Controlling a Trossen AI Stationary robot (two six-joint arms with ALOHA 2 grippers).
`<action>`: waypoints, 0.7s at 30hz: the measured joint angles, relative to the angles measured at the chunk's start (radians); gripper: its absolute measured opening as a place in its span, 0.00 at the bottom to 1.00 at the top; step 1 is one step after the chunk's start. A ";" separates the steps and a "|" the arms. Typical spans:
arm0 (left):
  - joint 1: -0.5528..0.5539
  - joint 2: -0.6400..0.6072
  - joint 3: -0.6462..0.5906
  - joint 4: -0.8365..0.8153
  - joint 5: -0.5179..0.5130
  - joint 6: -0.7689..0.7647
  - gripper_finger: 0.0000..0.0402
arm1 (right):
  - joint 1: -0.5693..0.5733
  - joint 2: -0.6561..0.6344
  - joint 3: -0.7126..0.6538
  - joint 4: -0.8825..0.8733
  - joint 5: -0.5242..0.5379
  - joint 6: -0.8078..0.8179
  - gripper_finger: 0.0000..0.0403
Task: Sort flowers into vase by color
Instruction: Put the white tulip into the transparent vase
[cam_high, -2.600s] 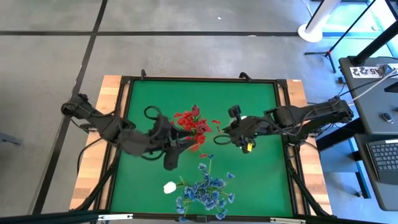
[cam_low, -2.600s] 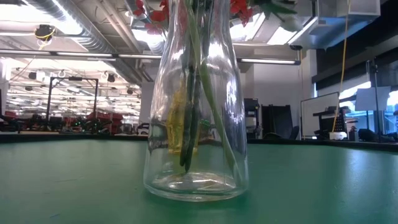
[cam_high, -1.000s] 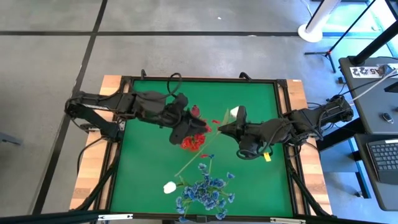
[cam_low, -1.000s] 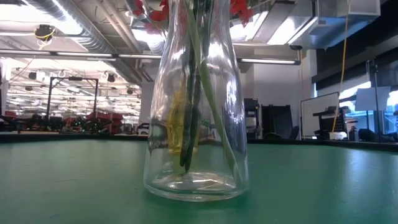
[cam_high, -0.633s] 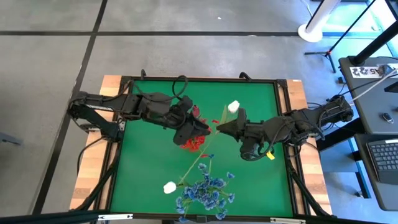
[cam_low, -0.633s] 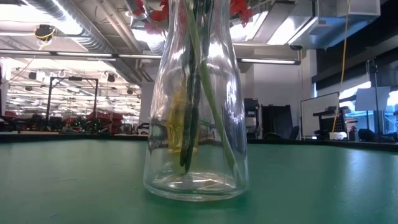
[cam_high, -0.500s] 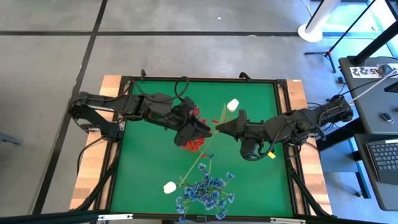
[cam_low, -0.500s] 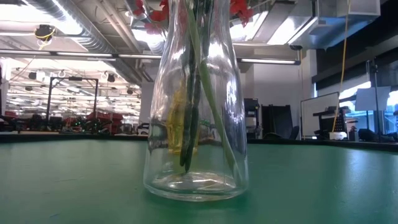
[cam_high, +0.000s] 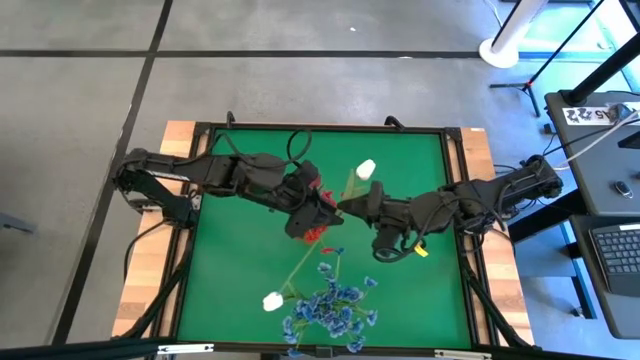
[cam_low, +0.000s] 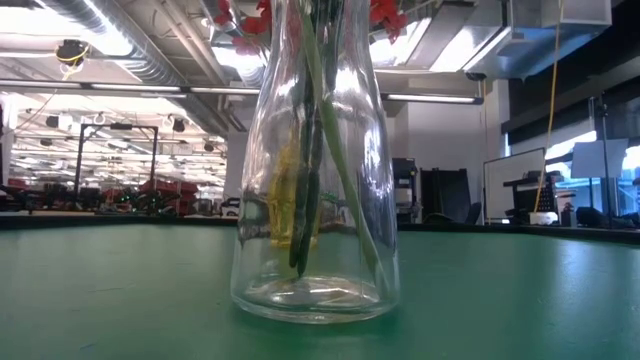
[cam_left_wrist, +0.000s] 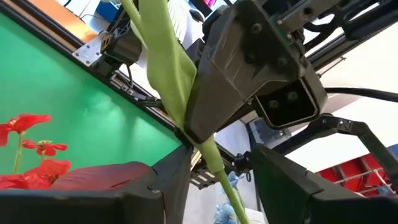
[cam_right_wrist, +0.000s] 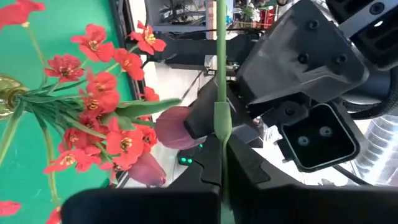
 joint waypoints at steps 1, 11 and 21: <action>0.000 0.001 0.000 0.000 0.000 -0.002 0.40 | 0.000 0.001 0.000 0.003 0.005 0.000 0.01; 0.000 0.001 0.000 -0.024 0.000 -0.010 0.17 | 0.000 0.003 0.000 0.012 0.042 -0.017 0.01; 0.000 0.001 0.000 -0.035 -0.008 0.038 0.02 | 0.001 0.002 0.000 0.013 0.047 0.014 0.03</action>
